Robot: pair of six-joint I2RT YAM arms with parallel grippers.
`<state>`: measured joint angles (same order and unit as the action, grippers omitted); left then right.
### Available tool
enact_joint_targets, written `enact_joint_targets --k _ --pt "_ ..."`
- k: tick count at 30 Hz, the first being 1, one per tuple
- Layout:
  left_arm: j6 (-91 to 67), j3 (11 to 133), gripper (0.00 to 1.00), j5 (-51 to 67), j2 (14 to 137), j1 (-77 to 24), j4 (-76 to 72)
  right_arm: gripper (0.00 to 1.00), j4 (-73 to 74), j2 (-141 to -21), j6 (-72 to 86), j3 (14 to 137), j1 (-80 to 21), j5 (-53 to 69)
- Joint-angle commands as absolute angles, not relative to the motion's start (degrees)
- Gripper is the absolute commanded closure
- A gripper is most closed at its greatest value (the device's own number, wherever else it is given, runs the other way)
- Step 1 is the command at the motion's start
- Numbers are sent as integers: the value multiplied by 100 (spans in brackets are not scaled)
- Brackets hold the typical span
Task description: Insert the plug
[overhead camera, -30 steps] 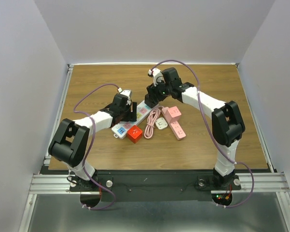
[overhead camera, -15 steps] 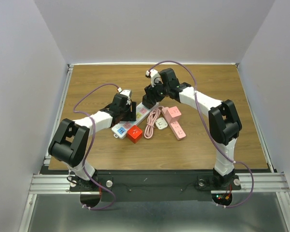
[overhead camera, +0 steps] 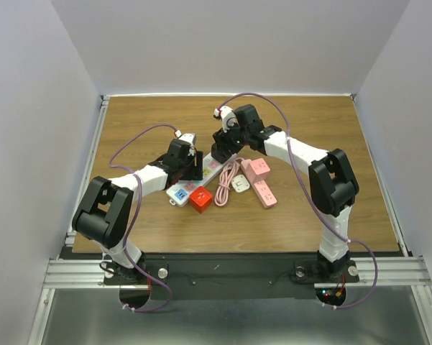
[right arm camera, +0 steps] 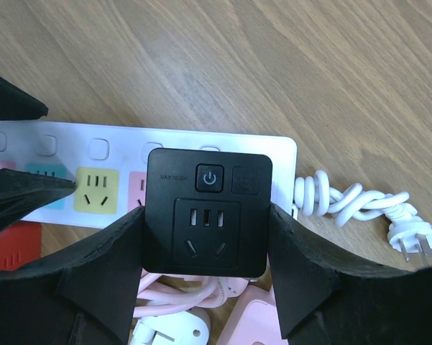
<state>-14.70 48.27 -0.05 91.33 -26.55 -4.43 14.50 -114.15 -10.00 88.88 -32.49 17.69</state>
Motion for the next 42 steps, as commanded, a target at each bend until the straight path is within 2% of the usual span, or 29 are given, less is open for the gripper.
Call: enact_joint_targets --k 1,14,42 --pt "-1415 4816 24 -132 9176 -2672 -158 100 1283 -11321 -1143 8640 -3349 1468" --pt "-1415 4808 24 -106 9202 -2663 -149 100 1239 -11153 -1055 7911 -3349 1046" --pt "-1362 4904 25 -35 9316 -2646 -97 100 1239 -11320 -862 7208 -3709 466"
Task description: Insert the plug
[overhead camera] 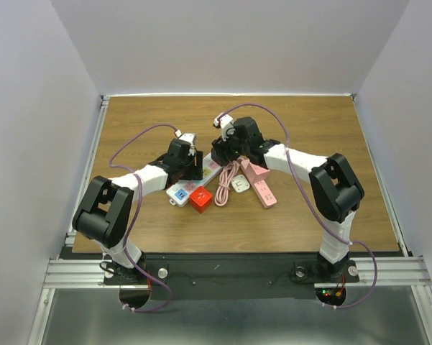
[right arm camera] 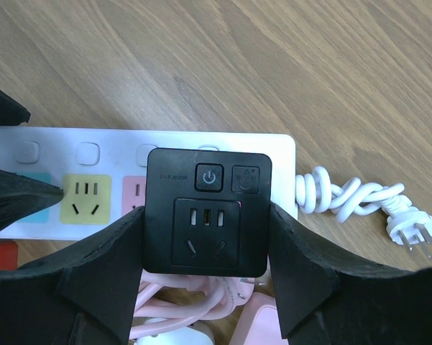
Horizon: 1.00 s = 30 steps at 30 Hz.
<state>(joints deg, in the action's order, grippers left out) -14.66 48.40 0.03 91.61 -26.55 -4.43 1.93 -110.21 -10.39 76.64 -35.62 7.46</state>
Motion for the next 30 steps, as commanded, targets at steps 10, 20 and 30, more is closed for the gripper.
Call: enact_joint_targets --k 10,20,30 --pt "-1336 4931 25 -26 9369 -2602 -79 100 1230 -11338 -651 6645 -3858 422" --pt "-1327 4957 25 132 9404 -2575 -70 100 1178 -11434 -510 6381 -3885 518" --pt "-1187 4983 20 105 9071 -2575 -53 100 1195 -11716 -413 6548 -3885 712"
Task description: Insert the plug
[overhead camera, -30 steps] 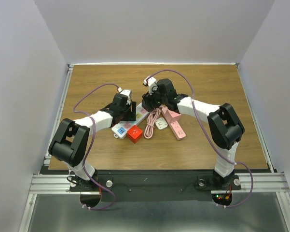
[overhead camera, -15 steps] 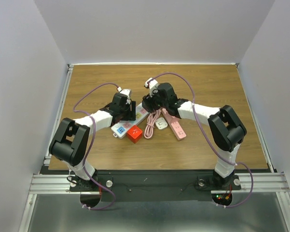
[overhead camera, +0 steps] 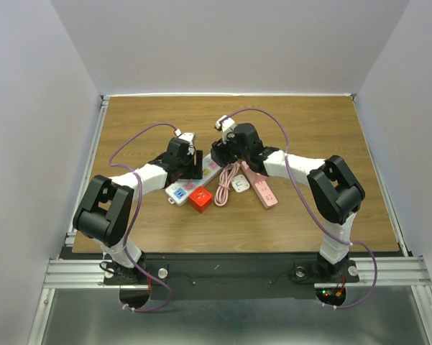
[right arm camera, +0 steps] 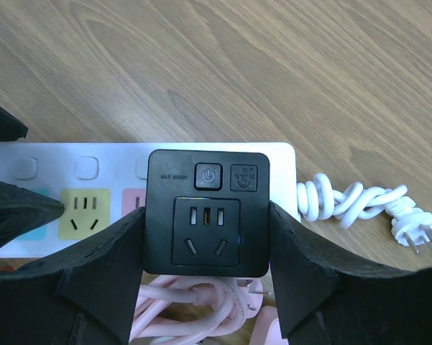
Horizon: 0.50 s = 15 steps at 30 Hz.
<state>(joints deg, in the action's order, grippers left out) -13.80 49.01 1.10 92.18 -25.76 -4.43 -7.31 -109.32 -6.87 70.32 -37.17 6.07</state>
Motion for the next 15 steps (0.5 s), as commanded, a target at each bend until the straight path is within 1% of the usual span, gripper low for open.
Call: enact_joint_targets --k 1,9,15 --pt "-1187 5001 20 97 8975 -2575 -44 100 1187 -11742 -422 6548 -3885 677" --pt "-1231 5168 18 79 8482 -2619 -9 100 1222 -11716 -238 6408 -3885 721" --pt "-1222 4940 15 61 7683 -2944 -9 100 1204 -11698 -35 6372 -3885 651"
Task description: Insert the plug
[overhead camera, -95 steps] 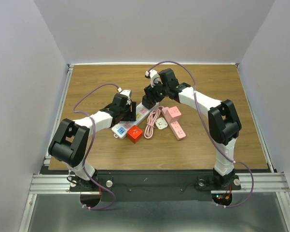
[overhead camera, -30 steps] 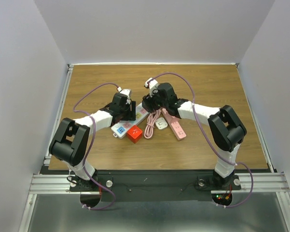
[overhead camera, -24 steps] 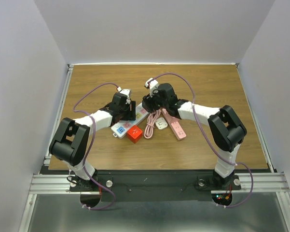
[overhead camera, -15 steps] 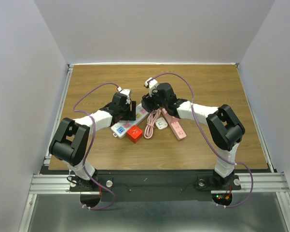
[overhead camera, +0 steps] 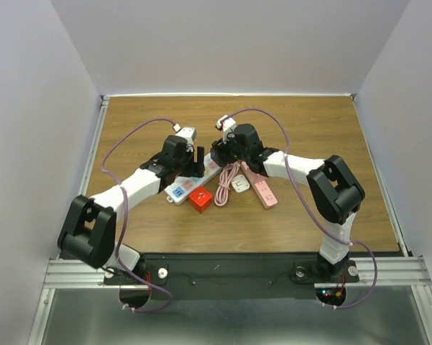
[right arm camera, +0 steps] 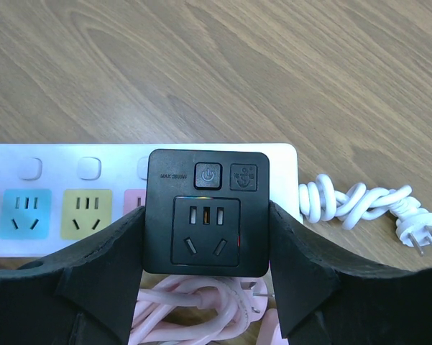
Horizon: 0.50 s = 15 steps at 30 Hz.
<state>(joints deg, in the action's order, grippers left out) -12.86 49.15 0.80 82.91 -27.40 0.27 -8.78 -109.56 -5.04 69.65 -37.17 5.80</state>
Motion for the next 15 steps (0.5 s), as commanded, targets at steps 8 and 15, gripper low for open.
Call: enact_joint_targets --k 8,15 --pt "-1318 4465 13 326 6663 -3532 149 100 1222 -11654 439 6802 -3885 606" --pt "-1591 4201 12 -360 6811 -4069 509 100 1222 -11637 659 7049 -3885 580"
